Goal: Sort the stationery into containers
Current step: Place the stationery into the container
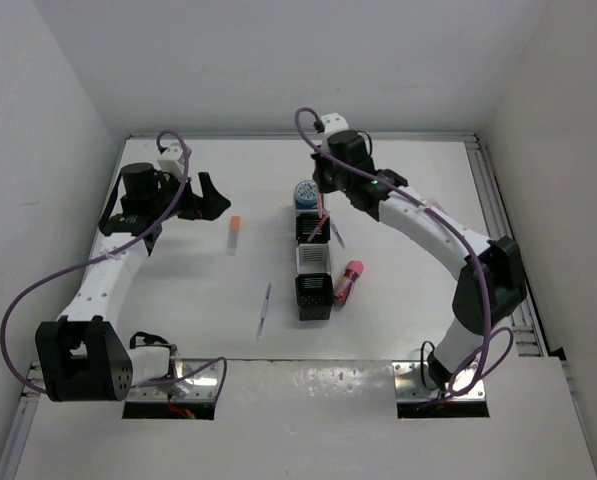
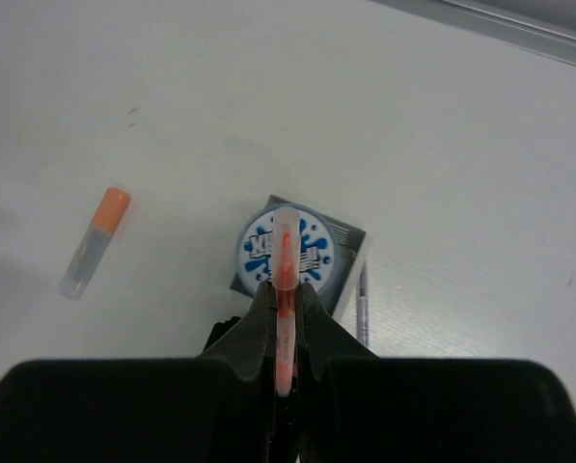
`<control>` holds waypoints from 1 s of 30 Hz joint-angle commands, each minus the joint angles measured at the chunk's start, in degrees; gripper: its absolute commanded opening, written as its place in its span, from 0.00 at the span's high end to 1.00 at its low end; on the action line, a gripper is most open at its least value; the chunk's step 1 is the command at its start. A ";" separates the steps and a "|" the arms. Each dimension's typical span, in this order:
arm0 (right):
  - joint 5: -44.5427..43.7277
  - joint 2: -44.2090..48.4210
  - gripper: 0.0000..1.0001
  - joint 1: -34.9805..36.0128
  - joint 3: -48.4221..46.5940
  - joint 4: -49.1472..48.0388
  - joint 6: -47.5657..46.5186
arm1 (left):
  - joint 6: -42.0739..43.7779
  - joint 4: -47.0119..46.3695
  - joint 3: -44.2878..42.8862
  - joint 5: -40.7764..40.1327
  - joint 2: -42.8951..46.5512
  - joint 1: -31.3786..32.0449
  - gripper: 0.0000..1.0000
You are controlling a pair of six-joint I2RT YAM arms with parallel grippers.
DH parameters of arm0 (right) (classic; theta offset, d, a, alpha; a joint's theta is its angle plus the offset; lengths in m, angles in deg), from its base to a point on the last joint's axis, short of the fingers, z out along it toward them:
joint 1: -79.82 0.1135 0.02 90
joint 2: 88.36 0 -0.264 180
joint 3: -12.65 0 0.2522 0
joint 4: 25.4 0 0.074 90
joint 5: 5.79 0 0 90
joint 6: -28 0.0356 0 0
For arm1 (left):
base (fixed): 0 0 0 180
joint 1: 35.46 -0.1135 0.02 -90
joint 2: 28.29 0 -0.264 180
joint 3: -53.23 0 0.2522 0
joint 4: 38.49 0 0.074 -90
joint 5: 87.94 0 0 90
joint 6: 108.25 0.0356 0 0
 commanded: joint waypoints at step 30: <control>-11.07 3.30 0.49 8.82 10.87 -6.45 -1.73 | -7.33 3.76 20.01 -6.04 13.25 13.04 0.25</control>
